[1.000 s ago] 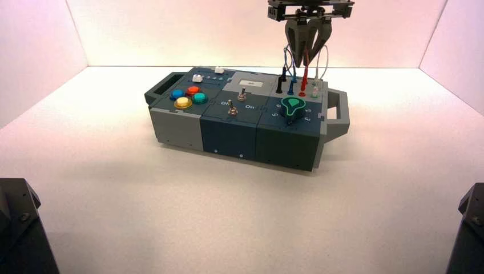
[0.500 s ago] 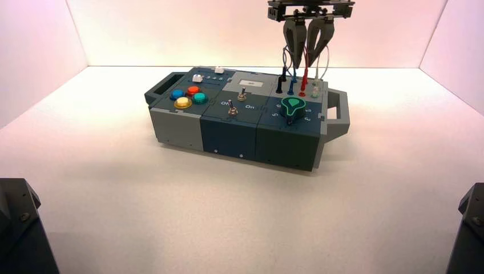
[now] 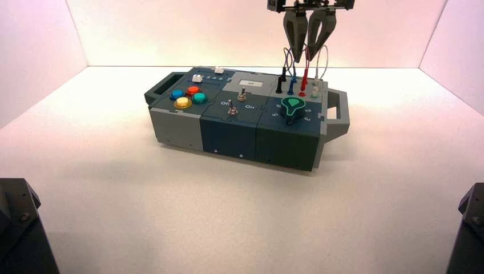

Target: Insert the red wire.

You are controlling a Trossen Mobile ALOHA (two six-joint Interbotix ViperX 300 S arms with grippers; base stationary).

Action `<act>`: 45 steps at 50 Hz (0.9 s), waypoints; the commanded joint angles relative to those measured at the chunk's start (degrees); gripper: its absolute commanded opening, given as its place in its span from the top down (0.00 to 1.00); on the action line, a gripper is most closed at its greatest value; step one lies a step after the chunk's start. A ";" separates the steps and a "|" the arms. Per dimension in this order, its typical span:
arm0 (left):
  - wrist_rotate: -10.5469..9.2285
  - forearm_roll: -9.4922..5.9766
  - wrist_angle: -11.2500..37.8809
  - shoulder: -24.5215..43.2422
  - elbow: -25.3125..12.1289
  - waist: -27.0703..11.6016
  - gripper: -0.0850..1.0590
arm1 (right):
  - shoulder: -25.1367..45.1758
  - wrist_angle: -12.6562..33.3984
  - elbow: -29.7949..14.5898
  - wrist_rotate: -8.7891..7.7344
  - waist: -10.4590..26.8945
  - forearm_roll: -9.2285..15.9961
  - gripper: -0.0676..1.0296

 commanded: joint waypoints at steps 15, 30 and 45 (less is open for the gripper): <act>0.09 0.09 -0.44 -0.26 -2.11 0.26 0.95 | -3.60 0.62 0.79 0.88 0.97 0.09 0.60; 0.09 0.09 -0.35 -0.26 -2.11 0.35 0.95 | -4.22 0.53 2.81 1.14 0.97 0.09 0.60; 0.09 0.09 -0.35 -0.44 -2.11 0.35 0.95 | -4.39 0.35 3.08 1.14 1.05 0.18 0.61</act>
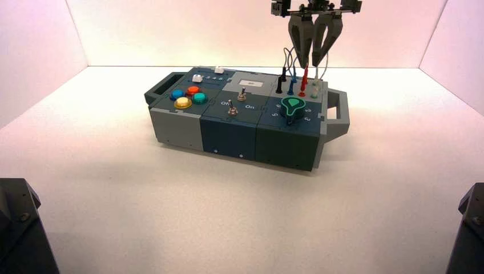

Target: Insert the red wire.

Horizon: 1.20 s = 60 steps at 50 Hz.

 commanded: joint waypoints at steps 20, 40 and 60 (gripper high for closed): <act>0.18 0.09 -0.26 -0.09 -1.93 0.26 0.95 | -1.14 -0.79 -0.18 0.53 1.05 0.35 0.63; 0.18 0.09 -0.26 -0.09 -2.02 0.35 0.95 | -0.62 -1.58 0.35 0.53 1.05 0.35 0.66; 0.18 0.09 -0.26 -0.09 -1.93 0.35 0.95 | 0.44 -1.85 0.53 0.44 1.05 0.44 0.66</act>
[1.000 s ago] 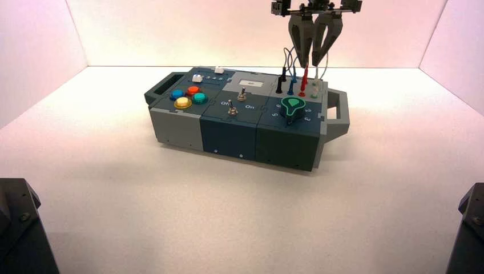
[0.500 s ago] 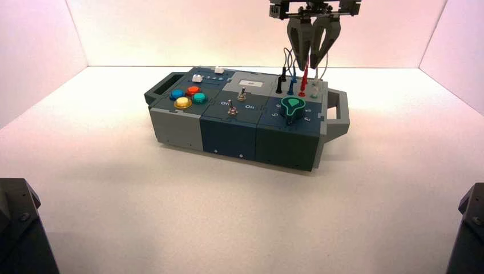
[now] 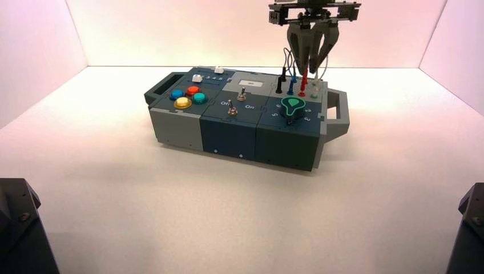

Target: Insert the red wire.

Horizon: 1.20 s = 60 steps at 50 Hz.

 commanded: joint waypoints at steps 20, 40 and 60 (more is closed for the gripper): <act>0.18 0.09 -0.26 0.26 -2.02 0.35 0.95 | -0.70 -0.53 -0.26 0.35 0.62 0.35 0.67; 0.26 0.18 -0.26 0.00 -2.02 0.35 0.95 | -0.53 -1.41 -0.09 0.35 0.62 0.26 0.70; 0.26 0.09 -0.18 0.00 -1.93 0.26 0.95 | 0.35 -1.67 -0.09 0.35 0.62 0.35 0.70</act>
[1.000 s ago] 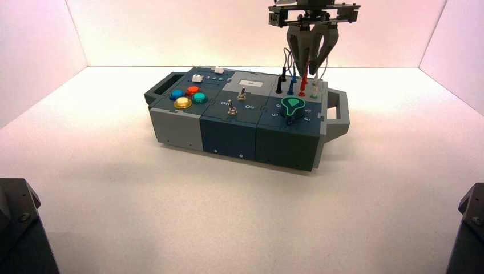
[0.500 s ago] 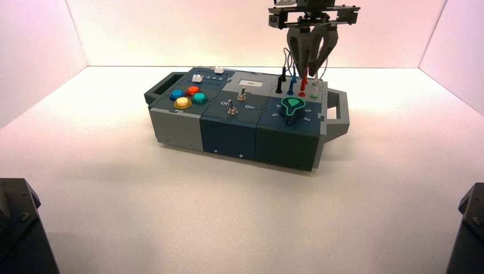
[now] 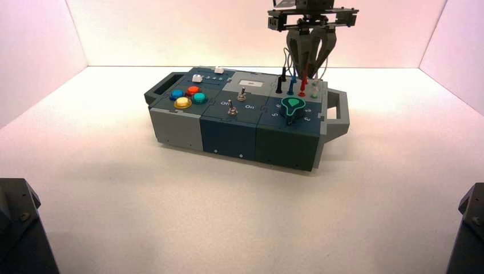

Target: Insert the red wire.

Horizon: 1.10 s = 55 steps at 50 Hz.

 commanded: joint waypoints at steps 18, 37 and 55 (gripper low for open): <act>0.09 0.09 -0.26 0.26 -2.02 0.35 0.95 | -0.62 -0.70 -0.70 0.26 0.44 0.09 0.80; 0.09 0.09 -0.18 0.26 -2.02 0.35 0.95 | -0.18 -1.14 -0.62 0.26 0.53 -0.09 0.91; 0.09 0.09 -0.26 0.26 -2.02 0.35 0.95 | 0.88 -1.85 0.09 0.26 0.44 -0.35 0.91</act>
